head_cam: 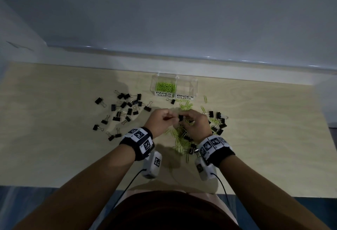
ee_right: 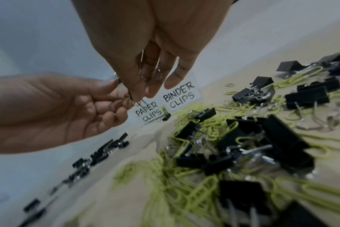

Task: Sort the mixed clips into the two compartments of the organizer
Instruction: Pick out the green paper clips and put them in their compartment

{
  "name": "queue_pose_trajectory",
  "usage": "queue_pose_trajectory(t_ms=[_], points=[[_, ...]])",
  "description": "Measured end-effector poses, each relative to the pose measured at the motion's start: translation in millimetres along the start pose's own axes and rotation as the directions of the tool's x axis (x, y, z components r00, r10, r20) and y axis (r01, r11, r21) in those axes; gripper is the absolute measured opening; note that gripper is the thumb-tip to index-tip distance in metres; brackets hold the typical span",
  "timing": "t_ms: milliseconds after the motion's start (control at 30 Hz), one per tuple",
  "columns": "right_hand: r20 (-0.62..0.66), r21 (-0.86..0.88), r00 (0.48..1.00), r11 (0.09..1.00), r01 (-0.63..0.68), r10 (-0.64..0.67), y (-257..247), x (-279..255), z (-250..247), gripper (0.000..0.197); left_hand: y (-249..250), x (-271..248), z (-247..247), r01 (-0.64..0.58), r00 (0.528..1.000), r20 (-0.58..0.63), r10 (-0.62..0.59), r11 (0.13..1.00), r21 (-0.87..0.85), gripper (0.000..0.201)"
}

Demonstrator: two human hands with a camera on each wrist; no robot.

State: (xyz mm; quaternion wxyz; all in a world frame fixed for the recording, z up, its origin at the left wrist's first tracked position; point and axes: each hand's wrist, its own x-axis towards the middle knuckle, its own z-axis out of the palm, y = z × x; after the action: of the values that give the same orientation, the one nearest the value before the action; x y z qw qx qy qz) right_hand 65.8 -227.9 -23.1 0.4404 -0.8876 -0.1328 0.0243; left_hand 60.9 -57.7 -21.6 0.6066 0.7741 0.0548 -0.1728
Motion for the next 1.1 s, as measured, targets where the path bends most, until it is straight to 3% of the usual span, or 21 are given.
queue_pose_trajectory(t_ms=[133, 200, 500, 633, 867, 1100], points=[[0.049, 0.287, 0.963, 0.920, -0.267, 0.264, 0.3, 4.1, -1.5, 0.031, 11.1, 3.9, -0.6, 0.022, 0.999, 0.047, -0.019, 0.998, -0.058, 0.014], [0.076, 0.359, 0.944, 0.875, -0.326, 0.320, -0.2, 4.9, -5.0, 0.027, 13.7, 4.9, -0.7, 0.000, 0.997, 0.073, 0.003, 0.999, -0.040, 0.014], [0.123, 0.302, 0.937, 0.888, -0.348, 0.325, 2.0, 4.3, -3.9, 0.017, 10.8, 8.4, -6.0, 0.018, 0.994, 0.104, -0.018, 1.000, 0.002, 0.012], [0.172, 0.277, 0.931, 0.892, -0.358, 0.321, -5.4, 3.4, -0.5, 0.017, 13.7, 10.5, -11.5, 0.025, 0.999, 0.040, -0.023, 0.998, -0.052, 0.014], [0.145, 0.262, 0.930, 0.893, -0.365, 0.338, -2.1, 4.7, 7.1, 0.025, 6.5, 11.8, -14.9, 0.081, 0.996, -0.031, -0.085, 0.991, -0.107, 0.014], [0.160, 0.272, 0.921, 0.881, -0.386, 0.354, -5.0, 6.6, 4.8, 0.015, 5.6, 8.5, -7.4, 0.080, 0.987, -0.129, -0.096, 0.989, -0.123, 0.007]])
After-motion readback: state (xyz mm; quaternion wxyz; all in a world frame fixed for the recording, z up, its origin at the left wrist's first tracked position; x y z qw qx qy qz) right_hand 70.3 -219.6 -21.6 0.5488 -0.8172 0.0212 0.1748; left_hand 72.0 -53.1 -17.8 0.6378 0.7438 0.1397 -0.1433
